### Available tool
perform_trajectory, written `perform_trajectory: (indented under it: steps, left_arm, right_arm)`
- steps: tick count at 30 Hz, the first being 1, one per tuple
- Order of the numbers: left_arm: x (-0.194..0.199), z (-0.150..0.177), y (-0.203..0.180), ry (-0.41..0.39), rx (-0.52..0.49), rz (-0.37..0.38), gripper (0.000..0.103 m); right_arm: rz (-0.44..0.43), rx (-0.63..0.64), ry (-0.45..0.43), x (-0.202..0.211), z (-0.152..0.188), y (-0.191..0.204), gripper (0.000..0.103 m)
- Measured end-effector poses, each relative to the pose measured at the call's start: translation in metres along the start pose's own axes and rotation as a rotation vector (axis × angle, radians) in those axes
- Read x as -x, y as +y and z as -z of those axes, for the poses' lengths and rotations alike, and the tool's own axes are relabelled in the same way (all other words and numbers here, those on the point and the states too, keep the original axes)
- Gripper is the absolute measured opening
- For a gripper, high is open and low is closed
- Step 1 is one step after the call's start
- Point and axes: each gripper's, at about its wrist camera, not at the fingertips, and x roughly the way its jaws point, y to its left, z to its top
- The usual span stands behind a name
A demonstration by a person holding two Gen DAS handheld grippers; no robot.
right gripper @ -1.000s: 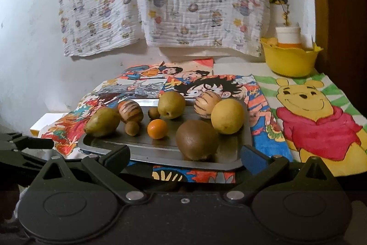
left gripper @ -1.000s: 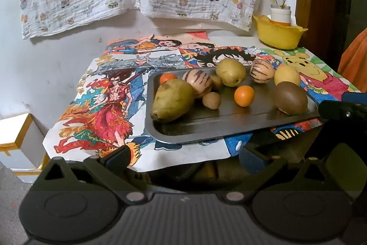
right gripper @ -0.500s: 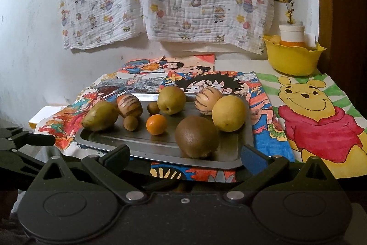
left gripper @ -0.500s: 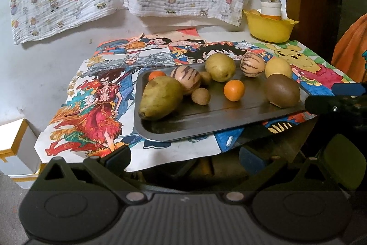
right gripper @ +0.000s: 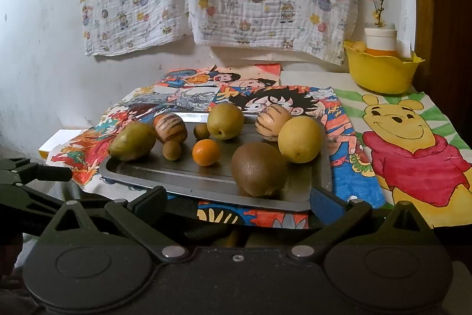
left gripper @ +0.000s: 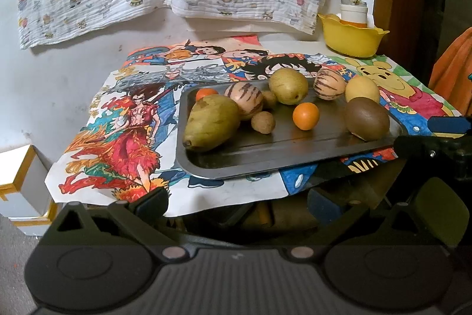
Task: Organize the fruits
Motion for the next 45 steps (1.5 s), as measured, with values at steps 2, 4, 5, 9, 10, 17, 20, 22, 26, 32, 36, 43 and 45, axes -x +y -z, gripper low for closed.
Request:
perform_trajectory:
  steps: [2,4,5,9,10,17,20,22,26,32,36,43,45]
  left_arm:
    - [0.0,-0.0001,0.0007,0.001,0.005,0.0,0.103]
    - [-0.0001,0.0002,0.0011,0.002,0.009,0.0,0.103]
    - [-0.0001,0.0003,0.0011,0.002,0.011,0.0,0.103]
    - [-0.0003,0.0006,0.0013,0.002,0.012,0.0,0.103]
    - [-0.0004,0.0005,0.0012,0.002,0.011,-0.001,0.103]
    - [-0.0007,0.0005,0.0014,0.003,0.012,0.0,0.103]
    - [-0.001,0.0014,0.0011,0.004,0.013,-0.001,0.103]
    - [-0.001,0.0014,0.0013,0.003,0.013,0.0,0.103]
    - [-0.0011,0.0011,0.0018,0.004,0.013,0.0,0.103]
    - [-0.0012,0.0018,0.0018,0.006,0.016,0.005,0.103]
    - [-0.0013,0.0018,0.0019,0.006,0.017,0.003,0.103]
    - [-0.0014,0.0019,0.002,0.007,0.018,0.003,0.103]
    - [-0.0015,0.0022,0.0018,0.007,0.019,0.003,0.103]
  right_arm:
    - [0.001,0.001,0.0,0.0001,0.0002,0.0,0.102]
    - [0.0,0.0,0.001,0.0,0.0004,0.0001,0.102]
    - [0.0,0.0,0.001,-0.0001,0.0005,0.0001,0.102]
    - [-0.001,0.0,0.003,-0.0008,0.0011,-0.0004,0.102]
    - [-0.001,0.0,0.003,-0.0009,0.0013,-0.0003,0.102]
    - [0.001,0.001,0.007,-0.0015,0.0014,-0.0003,0.102]
    - [0.002,0.002,0.009,-0.0023,0.003,-0.0012,0.102]
    - [0.002,0.003,0.009,-0.0022,0.0031,-0.0013,0.102]
    - [0.002,0.004,0.012,-0.0025,0.0028,-0.0015,0.102]
    - [0.002,0.006,0.012,-0.0025,0.0032,-0.0015,0.102]
    - [0.002,0.005,0.013,-0.0026,0.0026,-0.001,0.102]
    - [0.002,0.005,0.013,-0.0026,0.0033,-0.0011,0.102]
    - [0.001,0.005,0.013,-0.0027,0.0026,-0.0006,0.102]
